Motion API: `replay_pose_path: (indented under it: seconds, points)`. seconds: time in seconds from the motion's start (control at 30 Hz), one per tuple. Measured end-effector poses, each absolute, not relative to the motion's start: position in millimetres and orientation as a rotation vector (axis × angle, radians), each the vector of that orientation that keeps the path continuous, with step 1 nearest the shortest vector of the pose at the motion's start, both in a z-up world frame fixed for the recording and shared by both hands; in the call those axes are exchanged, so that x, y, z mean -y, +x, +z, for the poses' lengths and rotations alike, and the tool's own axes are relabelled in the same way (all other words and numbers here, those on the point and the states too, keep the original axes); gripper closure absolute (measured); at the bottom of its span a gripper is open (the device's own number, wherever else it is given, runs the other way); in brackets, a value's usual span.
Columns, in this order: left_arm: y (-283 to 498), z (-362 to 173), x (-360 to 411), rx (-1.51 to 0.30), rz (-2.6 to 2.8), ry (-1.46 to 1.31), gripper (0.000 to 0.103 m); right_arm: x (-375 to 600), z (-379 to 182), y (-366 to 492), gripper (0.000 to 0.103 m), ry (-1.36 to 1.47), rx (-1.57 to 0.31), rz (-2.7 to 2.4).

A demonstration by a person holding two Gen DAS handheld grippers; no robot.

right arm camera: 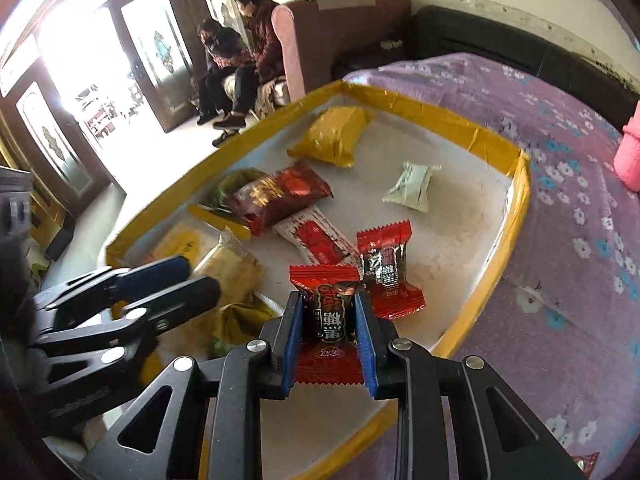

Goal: Organize snacks
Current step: 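Carry the cake bar into the tray with the left tool while the right tool carries the red candy, then open the right tool to drop the red candy into the tray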

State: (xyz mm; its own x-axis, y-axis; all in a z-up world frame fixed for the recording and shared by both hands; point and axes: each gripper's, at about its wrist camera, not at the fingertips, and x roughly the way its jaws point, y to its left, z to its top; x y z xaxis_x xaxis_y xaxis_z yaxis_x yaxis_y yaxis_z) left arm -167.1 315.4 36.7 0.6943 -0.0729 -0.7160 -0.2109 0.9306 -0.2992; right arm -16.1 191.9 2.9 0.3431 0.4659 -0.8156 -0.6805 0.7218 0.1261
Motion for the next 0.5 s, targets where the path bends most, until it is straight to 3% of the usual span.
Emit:
replay_pose_path:
  seconds: [0.33, 0.5]
  points:
    - [-174, 52, -299, -0.770, 0.149, -0.265, 0.032, -190, 2, 5, 0.075, -0.297, -0.908, 0.659]
    - [-178, 61, -294, -0.754, 0.144, -0.263, 0.030, -175, 18, -8, 0.062, -0.228, -0.875, 0.696]
